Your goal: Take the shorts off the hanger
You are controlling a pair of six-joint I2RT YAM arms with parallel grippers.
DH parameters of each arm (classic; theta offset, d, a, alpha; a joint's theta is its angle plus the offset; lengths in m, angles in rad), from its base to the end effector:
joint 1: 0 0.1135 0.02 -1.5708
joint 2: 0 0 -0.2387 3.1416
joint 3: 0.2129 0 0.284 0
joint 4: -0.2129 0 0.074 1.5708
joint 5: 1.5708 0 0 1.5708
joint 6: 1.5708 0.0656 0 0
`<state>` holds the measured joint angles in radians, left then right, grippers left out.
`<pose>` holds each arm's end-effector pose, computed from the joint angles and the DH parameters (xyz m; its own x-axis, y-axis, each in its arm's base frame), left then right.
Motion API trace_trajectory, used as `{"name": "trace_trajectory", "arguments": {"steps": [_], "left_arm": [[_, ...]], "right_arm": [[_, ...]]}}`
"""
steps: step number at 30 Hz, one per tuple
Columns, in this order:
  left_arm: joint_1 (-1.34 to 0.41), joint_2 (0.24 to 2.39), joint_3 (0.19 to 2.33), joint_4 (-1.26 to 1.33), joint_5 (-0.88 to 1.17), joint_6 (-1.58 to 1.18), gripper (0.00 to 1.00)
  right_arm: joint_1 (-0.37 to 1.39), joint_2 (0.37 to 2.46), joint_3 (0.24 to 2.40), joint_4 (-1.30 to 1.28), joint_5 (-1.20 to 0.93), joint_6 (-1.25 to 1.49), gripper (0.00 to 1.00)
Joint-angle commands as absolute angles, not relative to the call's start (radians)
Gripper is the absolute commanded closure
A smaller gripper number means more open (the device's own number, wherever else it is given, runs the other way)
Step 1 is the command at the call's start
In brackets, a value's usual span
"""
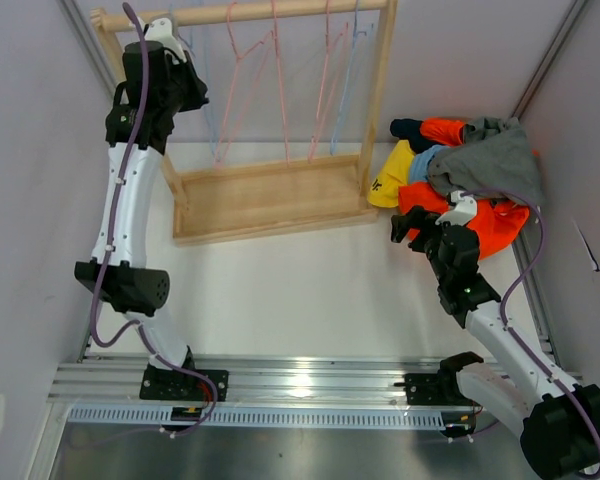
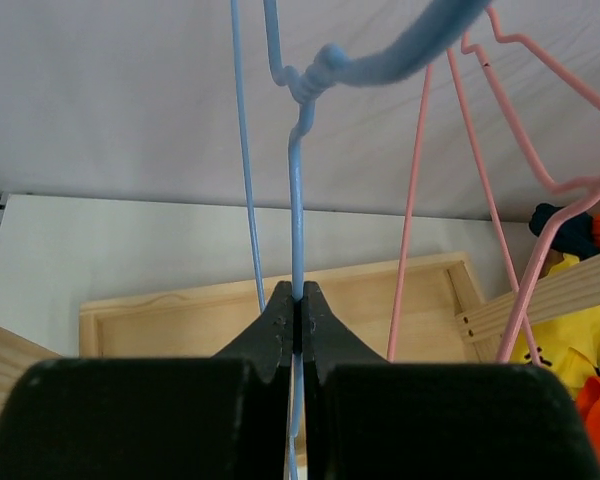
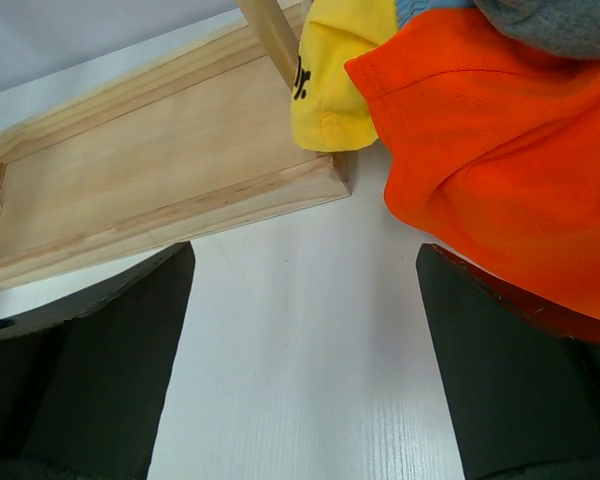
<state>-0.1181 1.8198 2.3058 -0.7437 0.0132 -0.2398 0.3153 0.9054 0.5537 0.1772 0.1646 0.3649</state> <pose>0.4281 -0.0517 0.4920 -0.2768 -0.2063 -0.9385 0.0667 0.9702 -0.2329 0.2795 0.0799 0.2379 -0.2086 0.3023 -0.9301 -0.0835 0.9421 0.3249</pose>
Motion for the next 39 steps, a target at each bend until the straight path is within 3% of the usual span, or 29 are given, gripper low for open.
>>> {"name": "trace_trajectory", "arguments": {"steps": [1,9,12,15,16,18,20,22,30,39], "left_arm": [[-0.114,1.735,2.228,-0.698,0.023,-0.262,1.0],[-0.114,1.591,2.011,-0.658,0.009,-0.262,0.94],[-0.117,1.548,1.962,-0.66,0.028,-0.265,0.83],[-0.12,1.505,1.893,-0.641,0.035,-0.265,0.64],[-0.121,1.474,1.875,-0.647,0.043,-0.265,0.51],[-0.13,1.436,1.833,-0.656,0.052,-0.265,0.44],[-0.149,1.346,1.78,-0.652,0.048,-0.255,0.18],[-0.166,1.237,1.712,-0.644,0.054,-0.241,0.01],[-0.198,0.861,1.461,-0.679,0.132,-0.27,0.01],[-0.202,0.74,1.534,-0.747,0.262,-0.268,0.01]], "right_arm": [[0.322,0.896,0.549,0.219,0.176,0.36,0.01],[0.328,0.89,0.546,0.219,0.164,0.371,0.01],[0.334,0.877,0.548,0.215,0.166,0.371,0.01],[0.337,0.865,0.549,0.206,0.167,0.368,0.01],[0.341,0.861,0.551,0.203,0.167,0.368,0.01],[0.347,0.85,0.552,0.196,0.169,0.367,0.01],[0.353,0.835,0.557,0.184,0.173,0.364,0.01],[0.362,0.825,0.578,0.169,0.175,0.362,0.0],[0.462,0.781,0.834,-0.076,0.212,0.312,0.01],[0.63,0.744,1.299,-0.304,0.235,0.201,0.01]]}}
